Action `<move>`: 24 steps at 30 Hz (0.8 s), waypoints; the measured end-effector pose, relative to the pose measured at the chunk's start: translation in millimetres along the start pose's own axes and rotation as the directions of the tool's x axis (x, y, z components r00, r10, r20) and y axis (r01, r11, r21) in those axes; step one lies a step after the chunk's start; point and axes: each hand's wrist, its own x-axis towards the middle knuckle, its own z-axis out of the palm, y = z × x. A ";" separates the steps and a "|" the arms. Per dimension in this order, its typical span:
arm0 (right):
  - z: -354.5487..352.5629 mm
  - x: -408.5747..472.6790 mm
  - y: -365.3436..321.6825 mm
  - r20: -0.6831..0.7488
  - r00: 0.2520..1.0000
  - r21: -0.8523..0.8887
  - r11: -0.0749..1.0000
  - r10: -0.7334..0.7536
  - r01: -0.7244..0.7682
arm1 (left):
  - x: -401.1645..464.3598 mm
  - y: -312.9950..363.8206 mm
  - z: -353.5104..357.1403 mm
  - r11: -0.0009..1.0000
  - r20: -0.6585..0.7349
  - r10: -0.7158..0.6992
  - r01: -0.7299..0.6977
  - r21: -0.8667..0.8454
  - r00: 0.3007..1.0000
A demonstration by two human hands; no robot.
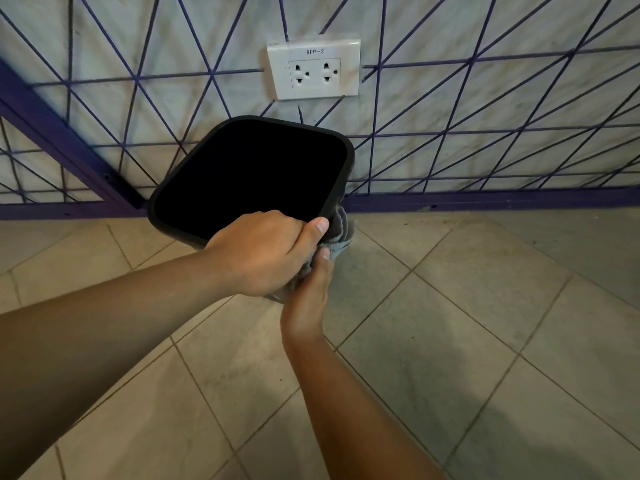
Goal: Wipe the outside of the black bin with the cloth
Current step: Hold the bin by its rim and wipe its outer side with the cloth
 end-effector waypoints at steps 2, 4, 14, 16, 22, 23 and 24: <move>-1.4 3.5 -1.1 -0.024 0.999 0.016 1.000 0.021 -0.021 | -0.4 0.4 0.3 1.000 -0.008 -0.005 0.005 0.004 1.000; 2.1 -1.2 -3.2 0.026 1.000 -0.007 1.000 0.015 -0.015 | 0.1 -0.1 -0.4 1.000 -0.007 0.002 -0.002 0.005 1.000; 7.8 -11.1 -9.2 -0.001 0.999 0.093 0.995 0.040 -0.040 | 2.5 -1.6 -1.8 0.999 0.021 0.036 -0.037 0.018 0.999; 5.3 -3.7 -11.3 -0.055 0.996 0.130 0.990 0.068 -0.060 | 2.4 -0.3 -1.6 0.999 0.023 0.028 -0.029 0.035 0.999; 9.4 -3.4 -13.3 -0.050 0.994 0.109 0.990 0.100 -0.094 | 1.6 -2.1 -1.7 0.999 0.022 0.029 -0.029 0.028 0.999; 8.1 0.6 -12.9 -0.076 0.990 0.127 0.986 0.120 -0.109 | 1.4 -1.6 -1.6 0.999 0.017 0.026 -0.027 0.034 1.000; 6.8 3.3 -14.9 -0.090 0.987 0.127 0.985 0.131 -0.119 | 1.2 -0.9 -1.8 0.999 0.017 0.028 -0.028 0.033 0.999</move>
